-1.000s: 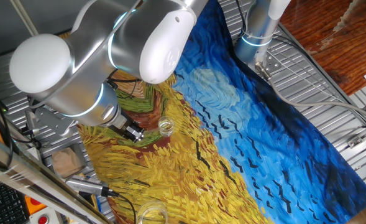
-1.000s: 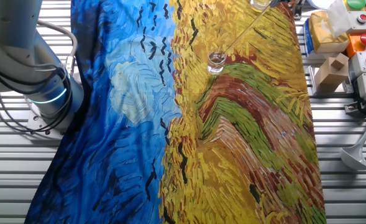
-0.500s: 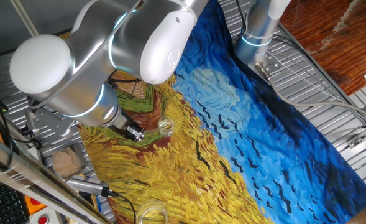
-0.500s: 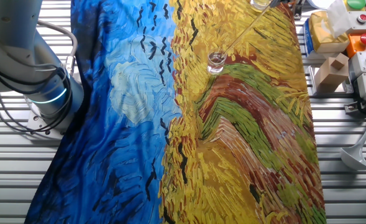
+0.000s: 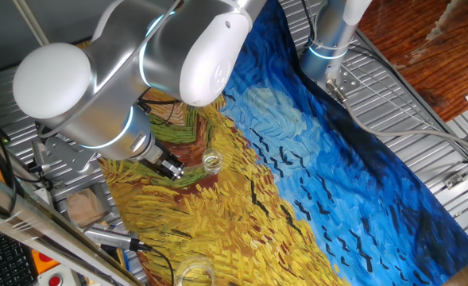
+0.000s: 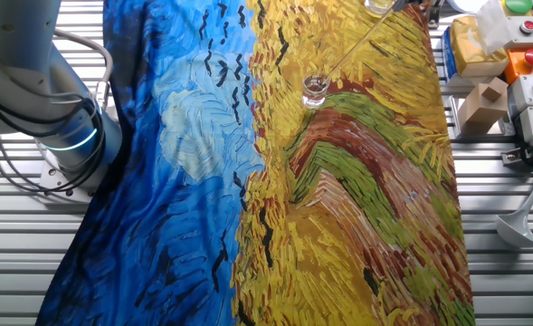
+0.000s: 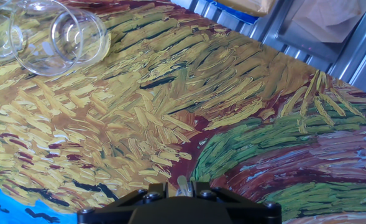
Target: Stir the beaker with a glass rod
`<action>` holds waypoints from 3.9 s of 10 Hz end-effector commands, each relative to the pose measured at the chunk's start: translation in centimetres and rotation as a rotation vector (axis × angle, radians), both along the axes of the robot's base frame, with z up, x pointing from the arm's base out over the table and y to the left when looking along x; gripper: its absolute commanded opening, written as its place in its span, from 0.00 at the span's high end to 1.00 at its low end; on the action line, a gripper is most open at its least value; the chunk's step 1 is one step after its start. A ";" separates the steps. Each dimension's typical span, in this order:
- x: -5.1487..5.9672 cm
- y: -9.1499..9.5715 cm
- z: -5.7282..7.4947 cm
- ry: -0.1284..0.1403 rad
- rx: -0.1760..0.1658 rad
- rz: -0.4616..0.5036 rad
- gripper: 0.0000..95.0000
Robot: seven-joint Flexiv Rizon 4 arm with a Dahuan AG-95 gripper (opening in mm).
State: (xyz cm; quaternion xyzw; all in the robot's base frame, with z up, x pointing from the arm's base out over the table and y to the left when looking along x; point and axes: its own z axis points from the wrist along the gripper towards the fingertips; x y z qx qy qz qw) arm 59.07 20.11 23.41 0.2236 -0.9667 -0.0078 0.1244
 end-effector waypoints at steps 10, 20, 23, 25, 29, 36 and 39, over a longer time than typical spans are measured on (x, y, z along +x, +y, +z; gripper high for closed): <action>-0.1 -0.1 -0.2 -0.004 0.007 0.009 0.80; 0.3 0.1 0.0 -0.004 0.007 0.010 0.80; 0.8 0.4 0.0 -0.003 0.006 0.006 0.80; 0.8 0.3 -0.1 -0.002 0.003 0.012 0.80; 0.8 0.3 -0.2 -0.004 0.000 0.017 0.80; 0.9 0.2 -0.2 -0.005 -0.004 0.016 1.00; 0.9 0.2 -0.2 -0.004 -0.003 0.020 1.00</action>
